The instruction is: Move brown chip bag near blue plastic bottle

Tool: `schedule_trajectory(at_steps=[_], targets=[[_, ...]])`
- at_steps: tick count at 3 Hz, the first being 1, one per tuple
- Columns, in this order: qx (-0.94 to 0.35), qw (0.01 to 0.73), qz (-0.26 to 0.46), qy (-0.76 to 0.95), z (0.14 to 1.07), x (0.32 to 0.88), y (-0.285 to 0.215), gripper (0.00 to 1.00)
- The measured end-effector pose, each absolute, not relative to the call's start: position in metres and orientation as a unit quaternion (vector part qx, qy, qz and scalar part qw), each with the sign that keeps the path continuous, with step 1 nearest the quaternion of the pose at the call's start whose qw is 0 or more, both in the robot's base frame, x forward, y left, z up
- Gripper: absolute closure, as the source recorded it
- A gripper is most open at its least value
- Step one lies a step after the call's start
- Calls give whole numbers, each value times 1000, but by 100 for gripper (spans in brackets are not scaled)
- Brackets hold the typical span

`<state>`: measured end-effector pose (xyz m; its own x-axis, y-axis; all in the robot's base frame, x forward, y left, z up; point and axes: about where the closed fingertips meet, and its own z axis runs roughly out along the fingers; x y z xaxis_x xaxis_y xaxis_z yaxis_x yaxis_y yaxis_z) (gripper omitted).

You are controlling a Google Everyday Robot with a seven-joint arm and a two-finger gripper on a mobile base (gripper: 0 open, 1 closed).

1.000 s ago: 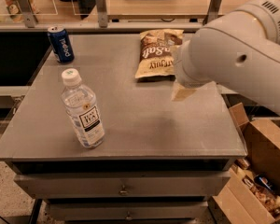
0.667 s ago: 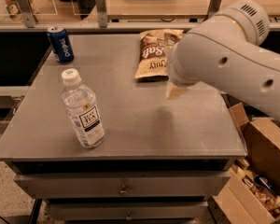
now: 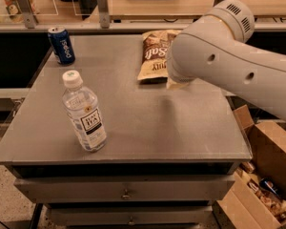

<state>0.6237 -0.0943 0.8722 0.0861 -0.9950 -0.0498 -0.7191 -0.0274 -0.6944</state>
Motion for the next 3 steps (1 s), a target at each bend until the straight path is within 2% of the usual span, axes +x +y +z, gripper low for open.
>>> schedule_trajectory(at_steps=[1,3], targets=[[-674,287,-236,639,866,637,-99,31],[-658,284,-246,653,860,664,-110,32]])
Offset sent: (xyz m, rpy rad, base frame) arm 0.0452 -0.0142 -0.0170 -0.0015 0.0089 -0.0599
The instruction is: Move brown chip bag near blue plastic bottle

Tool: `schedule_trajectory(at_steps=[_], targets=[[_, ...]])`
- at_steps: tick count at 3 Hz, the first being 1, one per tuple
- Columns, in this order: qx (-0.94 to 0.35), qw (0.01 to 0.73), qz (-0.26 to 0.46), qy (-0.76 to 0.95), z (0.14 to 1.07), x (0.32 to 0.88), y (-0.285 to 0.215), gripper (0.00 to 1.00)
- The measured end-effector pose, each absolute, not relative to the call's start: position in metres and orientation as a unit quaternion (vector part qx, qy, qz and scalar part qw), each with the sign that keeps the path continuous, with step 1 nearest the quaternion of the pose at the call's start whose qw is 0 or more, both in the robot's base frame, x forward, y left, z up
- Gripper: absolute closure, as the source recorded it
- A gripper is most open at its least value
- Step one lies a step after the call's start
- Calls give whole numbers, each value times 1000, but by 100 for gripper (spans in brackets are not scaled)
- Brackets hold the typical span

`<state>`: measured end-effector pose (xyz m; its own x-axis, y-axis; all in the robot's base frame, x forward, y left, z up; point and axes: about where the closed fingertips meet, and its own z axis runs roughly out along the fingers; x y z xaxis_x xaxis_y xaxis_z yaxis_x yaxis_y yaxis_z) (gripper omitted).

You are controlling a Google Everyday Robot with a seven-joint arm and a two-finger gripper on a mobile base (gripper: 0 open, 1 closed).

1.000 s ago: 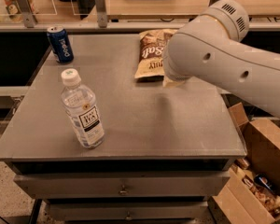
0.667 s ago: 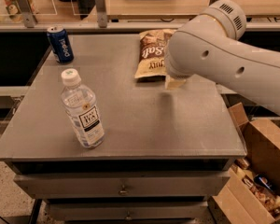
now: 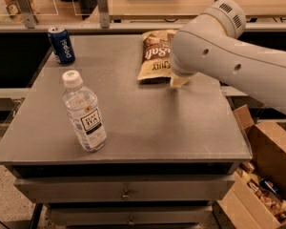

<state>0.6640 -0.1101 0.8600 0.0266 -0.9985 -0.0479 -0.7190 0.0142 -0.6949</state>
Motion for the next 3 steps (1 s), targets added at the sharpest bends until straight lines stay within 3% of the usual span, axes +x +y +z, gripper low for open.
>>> schedule_trajectory(at_steps=[2,3], targets=[[-649,298,-246,655,854,686,-126,30],[-652,299,-246,652,849,689,-128,46]])
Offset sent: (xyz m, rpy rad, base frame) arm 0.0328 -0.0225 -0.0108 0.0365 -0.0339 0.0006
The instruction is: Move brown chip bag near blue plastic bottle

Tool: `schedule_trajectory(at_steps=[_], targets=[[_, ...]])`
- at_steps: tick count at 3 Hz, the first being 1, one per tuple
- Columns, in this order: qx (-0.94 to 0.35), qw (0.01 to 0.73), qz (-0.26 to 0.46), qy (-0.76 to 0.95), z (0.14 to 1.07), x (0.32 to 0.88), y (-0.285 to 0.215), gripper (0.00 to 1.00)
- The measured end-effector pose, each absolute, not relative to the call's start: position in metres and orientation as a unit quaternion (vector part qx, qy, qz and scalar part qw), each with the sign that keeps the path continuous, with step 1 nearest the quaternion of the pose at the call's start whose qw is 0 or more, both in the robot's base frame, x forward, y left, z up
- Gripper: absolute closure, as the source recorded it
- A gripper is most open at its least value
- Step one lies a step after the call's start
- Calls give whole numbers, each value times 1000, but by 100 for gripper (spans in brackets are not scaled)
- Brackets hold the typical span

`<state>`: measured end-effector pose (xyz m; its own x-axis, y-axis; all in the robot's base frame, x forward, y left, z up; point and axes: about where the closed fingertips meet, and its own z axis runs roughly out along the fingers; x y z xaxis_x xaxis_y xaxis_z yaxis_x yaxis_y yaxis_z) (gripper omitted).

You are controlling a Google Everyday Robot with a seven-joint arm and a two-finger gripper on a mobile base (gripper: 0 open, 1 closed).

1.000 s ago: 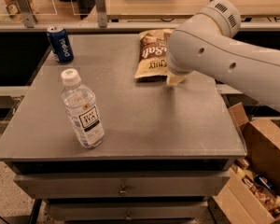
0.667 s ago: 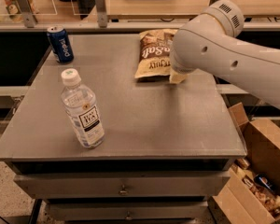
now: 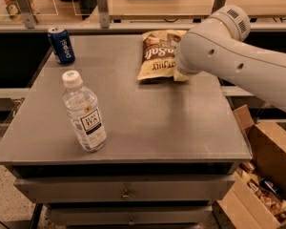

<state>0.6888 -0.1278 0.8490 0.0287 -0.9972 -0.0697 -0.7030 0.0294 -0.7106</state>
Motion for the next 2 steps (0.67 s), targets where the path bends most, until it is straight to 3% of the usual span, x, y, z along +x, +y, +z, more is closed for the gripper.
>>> schedule_trajectory(at_steps=[2], targets=[[-655,318,-234,644,858,682,-120,93]])
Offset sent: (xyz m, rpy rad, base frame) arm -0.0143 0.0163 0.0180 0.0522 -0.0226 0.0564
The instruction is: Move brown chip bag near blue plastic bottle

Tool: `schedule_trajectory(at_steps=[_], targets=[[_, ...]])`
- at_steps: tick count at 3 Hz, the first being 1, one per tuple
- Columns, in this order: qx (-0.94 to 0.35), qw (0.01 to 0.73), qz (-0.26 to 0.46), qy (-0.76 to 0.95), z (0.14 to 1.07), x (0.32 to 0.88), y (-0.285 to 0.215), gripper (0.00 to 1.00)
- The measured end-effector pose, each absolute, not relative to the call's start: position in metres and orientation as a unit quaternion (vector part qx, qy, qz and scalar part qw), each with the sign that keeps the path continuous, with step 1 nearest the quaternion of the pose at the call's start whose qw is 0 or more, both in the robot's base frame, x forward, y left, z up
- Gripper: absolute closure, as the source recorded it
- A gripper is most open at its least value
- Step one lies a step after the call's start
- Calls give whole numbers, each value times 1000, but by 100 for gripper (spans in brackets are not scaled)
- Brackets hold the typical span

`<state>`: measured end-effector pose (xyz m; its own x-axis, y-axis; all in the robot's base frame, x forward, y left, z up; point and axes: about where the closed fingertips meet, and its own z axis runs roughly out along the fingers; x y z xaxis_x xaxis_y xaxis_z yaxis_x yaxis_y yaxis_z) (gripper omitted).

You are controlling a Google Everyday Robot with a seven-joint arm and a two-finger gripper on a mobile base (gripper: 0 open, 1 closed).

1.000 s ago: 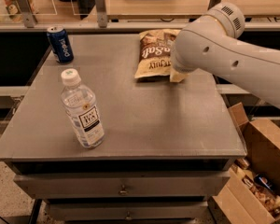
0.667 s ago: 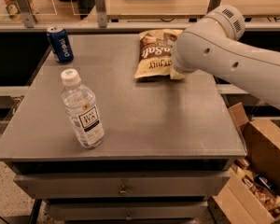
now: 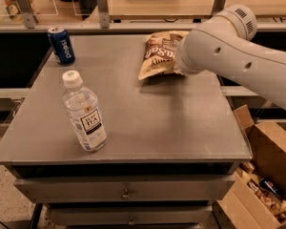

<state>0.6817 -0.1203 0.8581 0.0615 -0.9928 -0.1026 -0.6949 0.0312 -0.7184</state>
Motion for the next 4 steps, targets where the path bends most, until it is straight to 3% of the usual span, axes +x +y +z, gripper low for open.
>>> schedule_trajectory(at_steps=[1,4], targets=[[-664,329,-231,630,868,667,-112,100],[-708,373,-199,566,887,586,-82,100]])
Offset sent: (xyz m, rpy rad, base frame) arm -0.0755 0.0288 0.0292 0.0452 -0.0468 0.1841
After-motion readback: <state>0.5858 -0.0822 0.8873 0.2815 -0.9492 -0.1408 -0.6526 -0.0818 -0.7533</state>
